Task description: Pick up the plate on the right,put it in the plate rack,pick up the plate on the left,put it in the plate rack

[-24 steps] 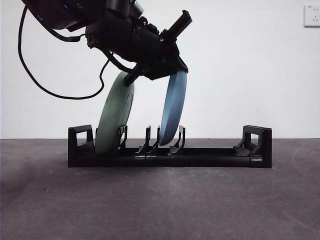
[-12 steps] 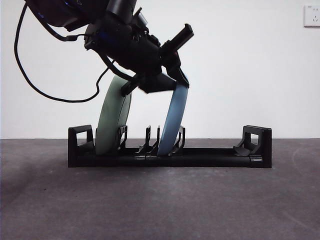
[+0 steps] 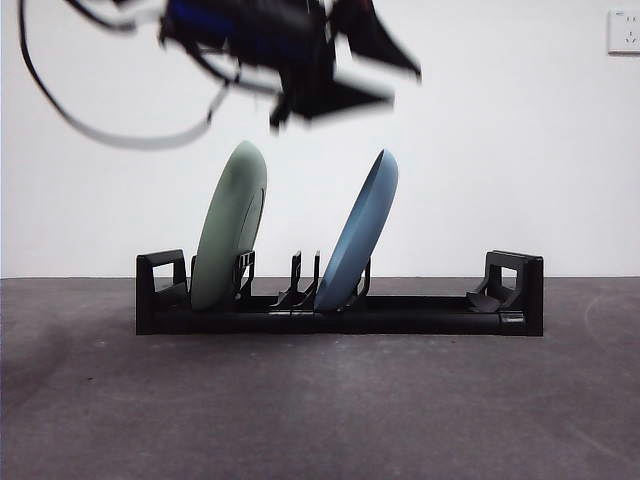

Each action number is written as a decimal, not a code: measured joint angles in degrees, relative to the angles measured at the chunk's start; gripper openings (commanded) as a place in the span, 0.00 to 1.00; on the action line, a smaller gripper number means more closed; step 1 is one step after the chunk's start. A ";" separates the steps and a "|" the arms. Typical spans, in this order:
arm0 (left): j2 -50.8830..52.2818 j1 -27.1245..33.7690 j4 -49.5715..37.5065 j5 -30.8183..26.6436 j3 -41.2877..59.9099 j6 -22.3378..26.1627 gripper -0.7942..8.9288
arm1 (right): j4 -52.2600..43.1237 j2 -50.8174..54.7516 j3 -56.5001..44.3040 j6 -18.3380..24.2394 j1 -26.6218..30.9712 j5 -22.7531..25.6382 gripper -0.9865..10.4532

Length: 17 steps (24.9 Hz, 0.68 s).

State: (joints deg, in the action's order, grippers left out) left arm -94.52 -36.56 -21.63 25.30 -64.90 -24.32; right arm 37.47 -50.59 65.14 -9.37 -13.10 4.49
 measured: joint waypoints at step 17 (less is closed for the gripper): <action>36.35 4.07 42.73 -27.74 0.24 31.69 0.07 | -1.14 0.50 -4.24 4.15 -0.07 -5.35 0.08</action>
State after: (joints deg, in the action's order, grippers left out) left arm -58.17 -32.49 21.10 -2.44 -64.66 7.38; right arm 36.34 -50.09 60.90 -5.21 -13.17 -0.86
